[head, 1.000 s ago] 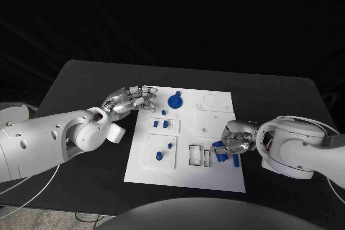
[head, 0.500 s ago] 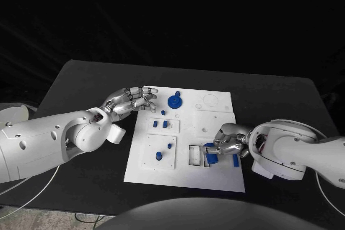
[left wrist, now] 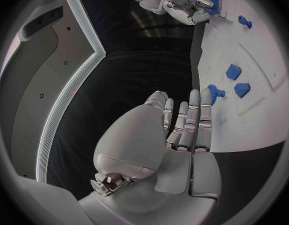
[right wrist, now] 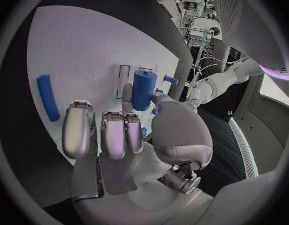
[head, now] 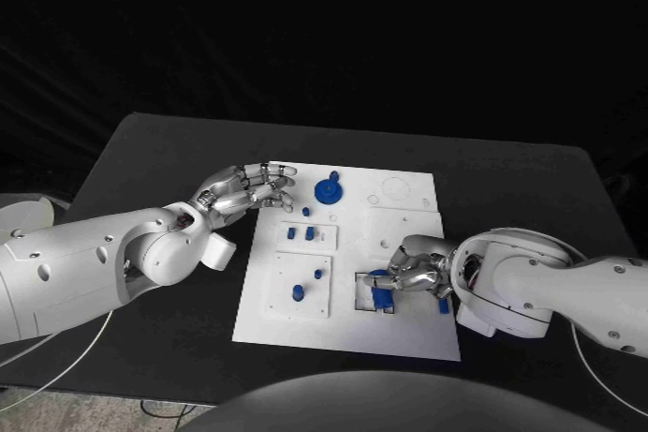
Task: Assemble the parts on the task board
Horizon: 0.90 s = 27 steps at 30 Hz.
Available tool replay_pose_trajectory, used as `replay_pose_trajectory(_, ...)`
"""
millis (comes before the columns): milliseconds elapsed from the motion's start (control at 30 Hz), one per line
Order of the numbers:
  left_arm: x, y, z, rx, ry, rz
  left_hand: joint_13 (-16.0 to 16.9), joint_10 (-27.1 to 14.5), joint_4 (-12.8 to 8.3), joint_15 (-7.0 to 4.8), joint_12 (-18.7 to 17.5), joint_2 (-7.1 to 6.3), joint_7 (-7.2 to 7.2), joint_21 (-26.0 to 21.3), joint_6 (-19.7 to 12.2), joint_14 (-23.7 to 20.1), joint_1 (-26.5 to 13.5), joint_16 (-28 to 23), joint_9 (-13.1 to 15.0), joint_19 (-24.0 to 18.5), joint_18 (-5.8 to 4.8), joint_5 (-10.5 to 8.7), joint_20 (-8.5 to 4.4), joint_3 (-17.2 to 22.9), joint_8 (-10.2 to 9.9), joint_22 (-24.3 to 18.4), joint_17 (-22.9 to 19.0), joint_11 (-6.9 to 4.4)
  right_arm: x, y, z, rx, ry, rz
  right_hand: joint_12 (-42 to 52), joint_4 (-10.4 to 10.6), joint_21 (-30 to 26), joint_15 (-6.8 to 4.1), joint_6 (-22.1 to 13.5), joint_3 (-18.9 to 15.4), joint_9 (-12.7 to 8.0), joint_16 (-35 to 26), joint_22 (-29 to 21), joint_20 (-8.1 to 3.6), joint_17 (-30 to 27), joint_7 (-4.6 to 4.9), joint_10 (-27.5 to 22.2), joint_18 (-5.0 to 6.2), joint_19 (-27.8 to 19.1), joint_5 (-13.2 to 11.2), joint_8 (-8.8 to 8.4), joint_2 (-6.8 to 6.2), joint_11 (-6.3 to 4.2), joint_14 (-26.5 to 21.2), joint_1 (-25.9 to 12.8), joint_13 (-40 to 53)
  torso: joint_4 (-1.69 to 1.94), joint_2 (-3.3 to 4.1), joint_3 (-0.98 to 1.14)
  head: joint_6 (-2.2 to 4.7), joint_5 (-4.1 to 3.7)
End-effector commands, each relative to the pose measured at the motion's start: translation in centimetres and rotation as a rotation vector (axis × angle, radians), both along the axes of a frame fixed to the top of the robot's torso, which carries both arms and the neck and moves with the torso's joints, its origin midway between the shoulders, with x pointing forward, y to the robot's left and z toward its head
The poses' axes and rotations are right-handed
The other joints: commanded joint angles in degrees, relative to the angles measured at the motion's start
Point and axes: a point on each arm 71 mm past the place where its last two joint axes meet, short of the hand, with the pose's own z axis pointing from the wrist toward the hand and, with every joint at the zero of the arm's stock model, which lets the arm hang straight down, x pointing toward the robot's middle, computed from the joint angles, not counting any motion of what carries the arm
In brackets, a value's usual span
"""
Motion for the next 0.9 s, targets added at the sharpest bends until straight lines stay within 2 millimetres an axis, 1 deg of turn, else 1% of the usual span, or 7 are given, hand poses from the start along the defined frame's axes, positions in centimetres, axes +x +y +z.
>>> replay_pose_trajectory(33,-0.10,-0.31,0.06,-0.016,0.002,-0.018,-0.05,-0.02,-0.02,-0.06,0.34,-0.09,0.33,-0.24,-0.13,-0.41,0.68,0.34,-0.09,-0.38,-0.24,0.38,0.06,0.22,0.23,0.05,-0.03,0.25,0.00,0.14,-0.18,-0.007,0.012,0.004,0.22,-5.30,-0.52,0.52,-0.39,5.34,-0.30,-0.27,9.92,0.53,4.15,0.19,5.91,1.14,-0.12,-2.12,-0.53,-0.18,0.54,4.00,-0.88,15.10,-0.04,0.01,-0.02,0.00,0.16)
replay_pose_trajectory(100,-0.10,-0.34,0.06,-0.016,0.002,-0.018,-0.05,-0.02,-0.02,-0.06,0.34,-0.09,0.33,-0.24,-0.13,-0.41,0.68,0.34,-0.09,-0.38,-0.24,0.38,0.06,0.22,0.23,0.05,-0.03,0.25,0.05,0.26,-0.26,-0.009,0.014,0.008,0.22,-5.22,-0.63,0.62,-0.46,5.14,-0.48,-0.29,9.90,0.63,4.11,0.31,5.91,1.16,-0.14,-3.08,-0.78,-0.09,0.65,4.00,-1.03,15.10,-0.13,0.03,0.00,0.00,0.29)
replay_pose_trajectory(233,-0.10,-0.39,0.06,-0.017,0.002,-0.019,-0.05,-0.02,-0.02,-0.06,0.34,-0.09,0.33,-0.24,-0.13,-0.41,0.68,0.34,-0.09,-0.38,-0.24,0.38,0.06,0.22,0.23,0.05,-0.03,0.25,0.15,0.45,-0.39,-0.011,0.017,0.012,0.22,-5.09,-0.78,0.71,-0.53,4.88,-0.67,-0.34,9.87,0.73,4.02,0.43,5.91,1.18,-0.17,-3.95,-1.01,0.00,0.76,3.99,-1.26,15.10,-0.14,0.01,-0.02,0.00,0.25)
replay_pose_trajectory(333,-0.09,-0.45,0.06,-0.017,0.001,-0.020,-0.08,-0.01,-0.07,-0.06,0.35,-0.11,0.37,-0.24,-0.11,-0.41,0.71,0.35,-0.11,-0.41,-0.25,0.42,0.05,0.26,0.25,0.09,-0.03,0.25,0.15,0.57,-0.50,-0.015,0.023,0.020,0.22,-4.70,-1.13,0.90,-0.84,4.24,-1.03,-0.51,9.78,0.92,3.69,0.67,5.91,1.25,-0.26,-6.33,-1.50,0.16,0.98,3.93,-1.88,15.10,-0.10,-0.02,-0.02,0.00,0.30)
replay_pose_trajectory(400,-0.08,-0.46,0.05,-0.017,0.001,-0.020,-0.08,-0.01,-0.07,-0.06,0.35,-0.11,0.38,-0.25,-0.11,-0.41,0.71,0.35,-0.11,-0.41,-0.25,0.43,0.05,0.26,0.26,0.09,-0.03,0.25,0.13,0.63,-0.55,-0.018,0.027,0.025,0.22,-4.58,-1.30,0.98,-0.97,3.94,-1.20,-0.58,9.74,1.00,3.57,0.77,5.91,1.28,-0.30,-7.25,-1.71,0.23,1.07,3.90,-2.08,15.10,-0.12,0.01,0.03,0.00,0.39)
replay_pose_trajectory(500,-0.06,-0.48,0.05,-0.017,0.001,-0.020,-0.08,-0.01,-0.07,-0.06,0.35,-0.11,0.38,-0.25,-0.11,-0.41,0.71,0.35,-0.11,-0.41,-0.25,0.43,0.05,0.26,0.26,0.09,-0.03,0.25,0.11,0.68,-0.60,-0.021,0.032,0.032,0.22,-4.25,-1.49,1.08,-1.03,3.37,-1.43,-0.63,9.69,1.11,3.48,0.87,5.91,1.31,-0.33,-8.90,-1.94,0.32,1.17,3.89,-2.58,15.10,-0.16,0.03,0.02,0.00,0.42)
replay_pose_trajectory(900,-0.01,-0.52,0.02,-0.018,0.001,-0.022,-0.12,0.00,-0.14,-0.06,0.36,-0.14,0.42,-0.25,-0.10,-0.42,0.75,0.36,-0.13,-0.45,-0.27,0.48,0.04,0.33,0.27,0.14,-0.03,0.26,-0.02,0.84,-0.67,-0.030,0.041,0.054,0.22,-1.21,-1.97,1.37,-1.29,-1.23,-2.25,-0.67,9.68,1.42,3.38,1.20,5.91,1.37,-0.24,-19.96,-2.68,0.48,1.49,3.90,-6.88,15.10,-0.19,0.01,0.07,0.00,0.47)
